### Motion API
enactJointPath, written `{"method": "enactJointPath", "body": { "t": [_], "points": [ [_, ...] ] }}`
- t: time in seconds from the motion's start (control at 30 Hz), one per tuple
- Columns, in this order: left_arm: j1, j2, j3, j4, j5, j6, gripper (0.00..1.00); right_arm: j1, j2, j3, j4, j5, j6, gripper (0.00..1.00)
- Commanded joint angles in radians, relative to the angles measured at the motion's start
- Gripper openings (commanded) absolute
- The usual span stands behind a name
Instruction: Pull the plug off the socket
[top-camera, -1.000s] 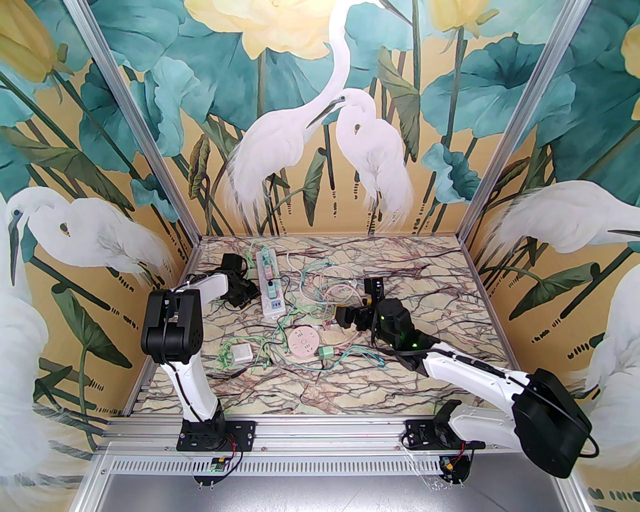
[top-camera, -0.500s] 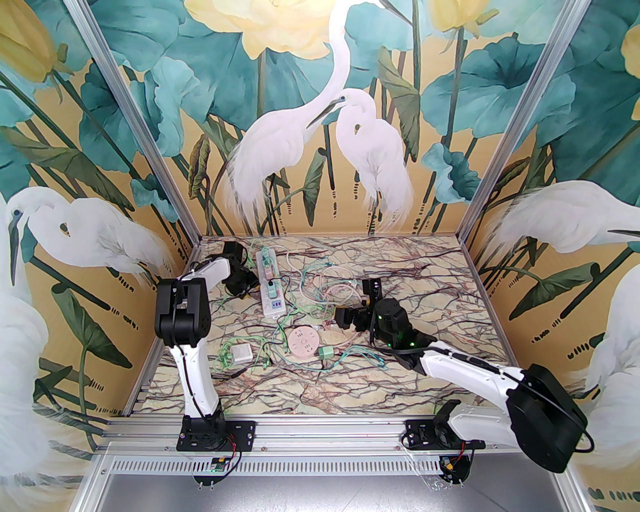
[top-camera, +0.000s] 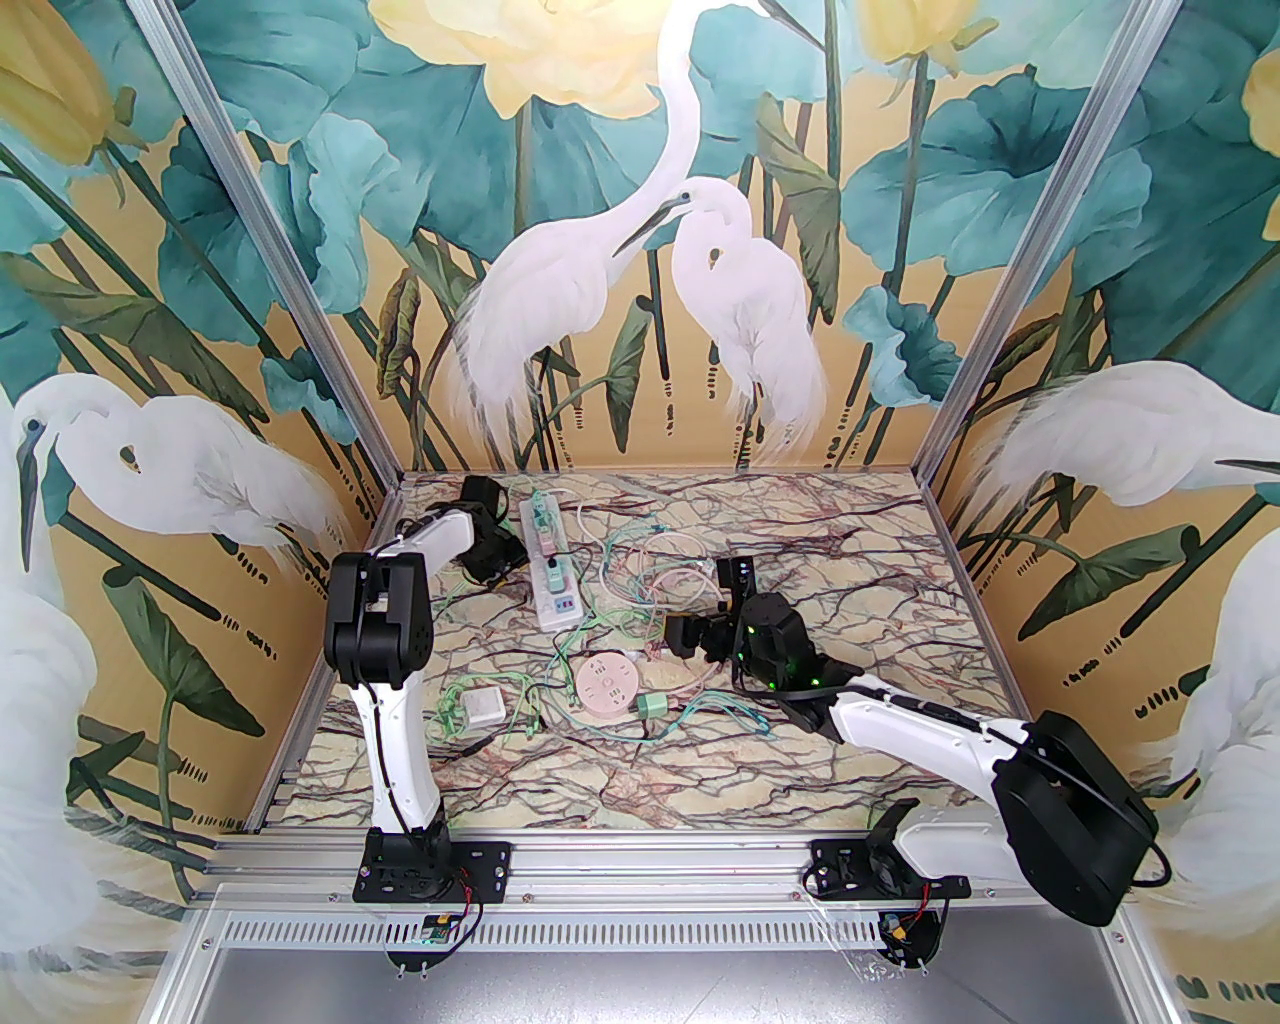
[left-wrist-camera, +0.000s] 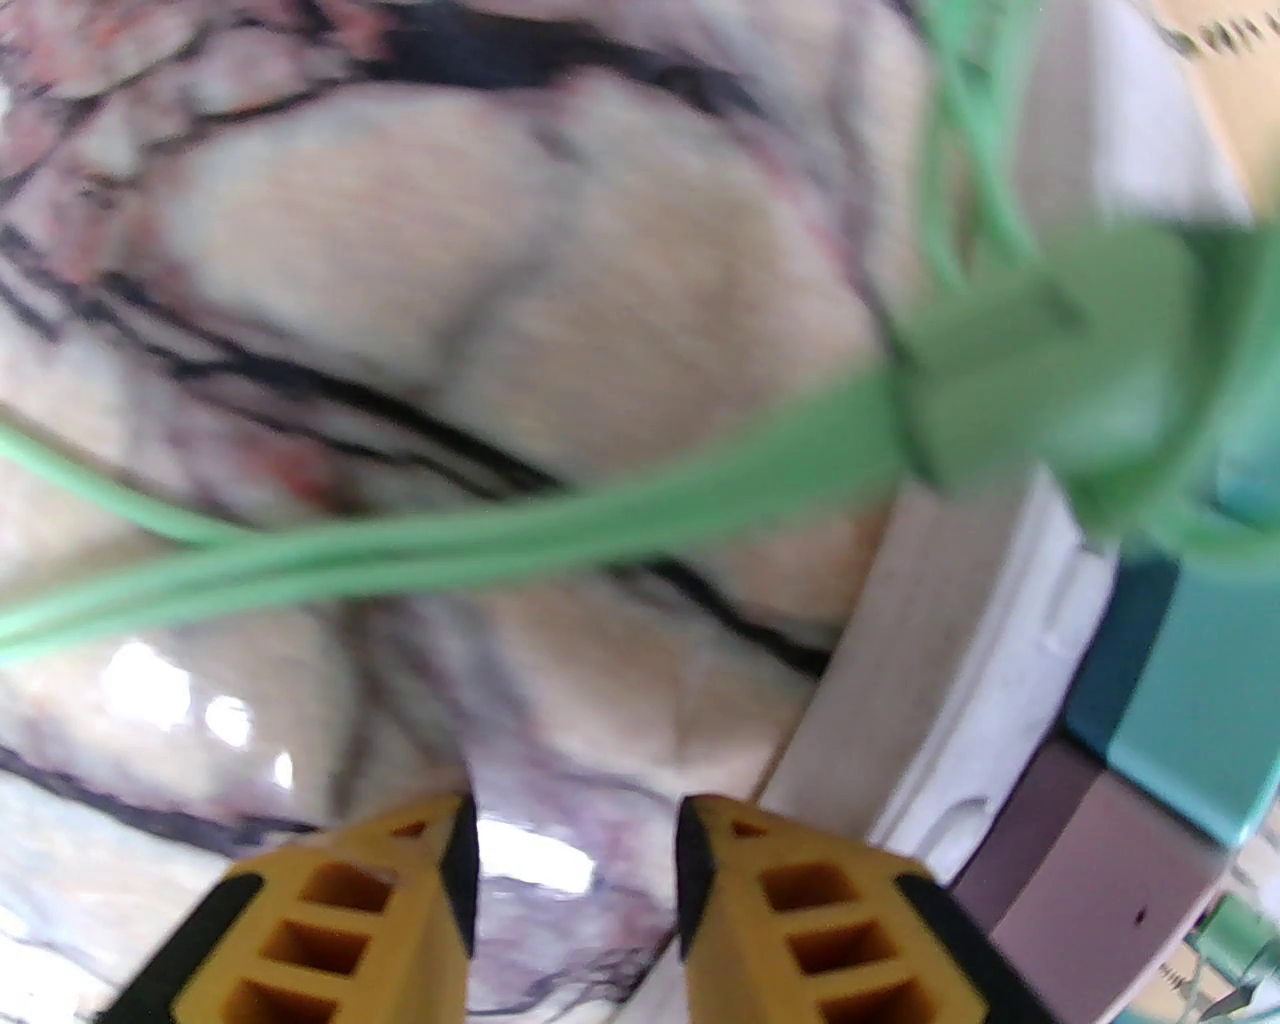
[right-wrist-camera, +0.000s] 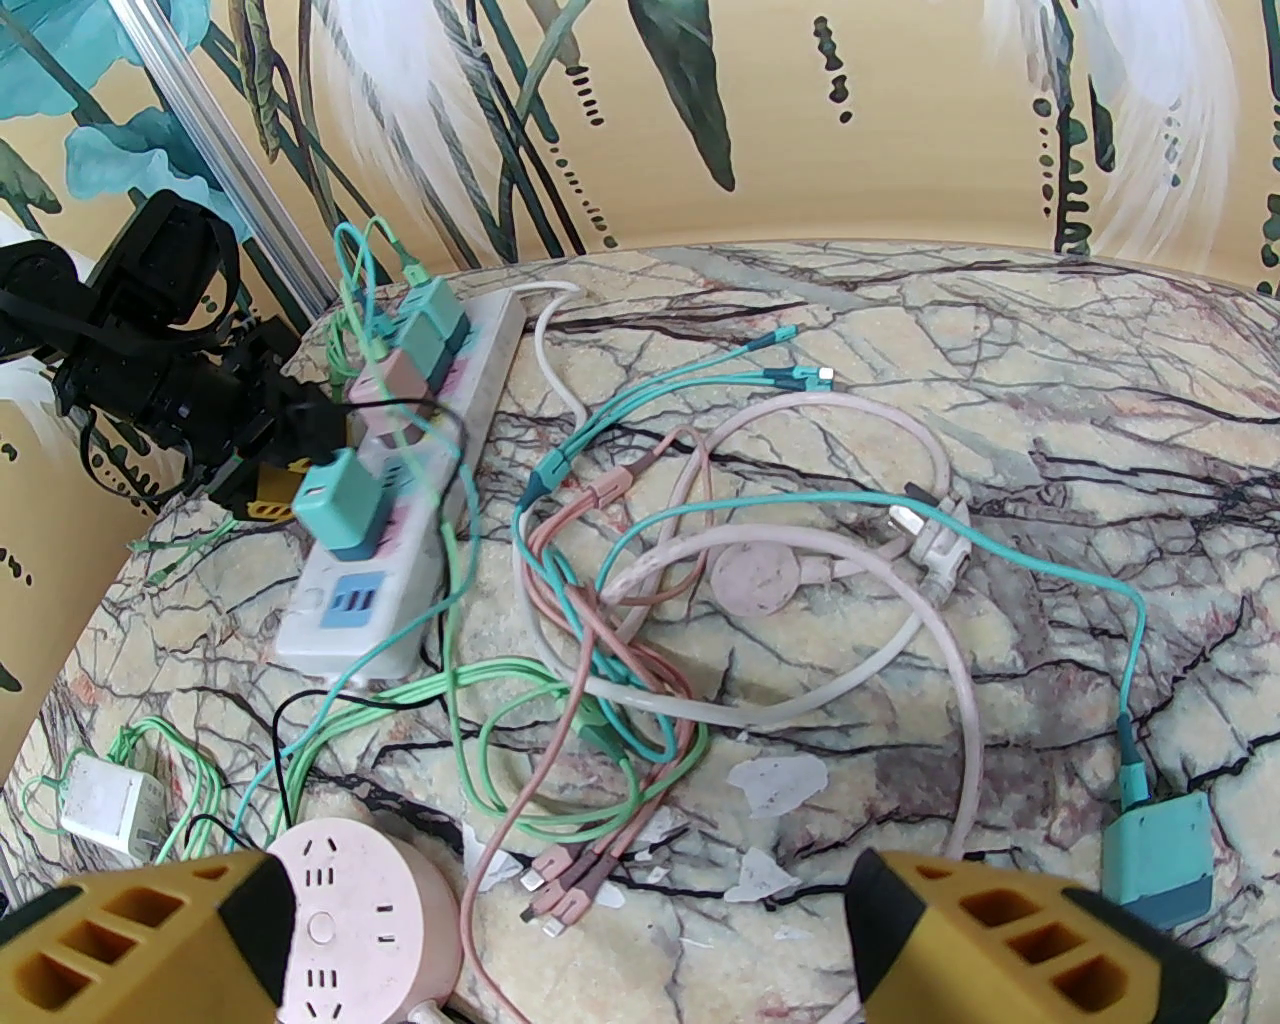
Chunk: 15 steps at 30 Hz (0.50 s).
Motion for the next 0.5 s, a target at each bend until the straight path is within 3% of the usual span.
{"method": "enactJointPath", "body": {
  "t": [0.0, 0.33, 0.47],
  "points": [
    [-0.110, -0.012, -0.076, 0.054, 0.105, -0.051, 0.39, -0.006, 0.008, 0.025, 0.009, -0.005, 0.011, 0.99],
    [-0.208, -0.139, -0.206, 0.121, 0.092, -0.172, 0.40, -0.007, 0.029, 0.038, -0.002, -0.040, 0.021, 0.99],
    [-0.211, -0.165, -0.222, 0.141, 0.108, -0.135, 0.42, -0.008, 0.058, 0.043, 0.013, -0.079, 0.034, 0.88]
  ]
}}
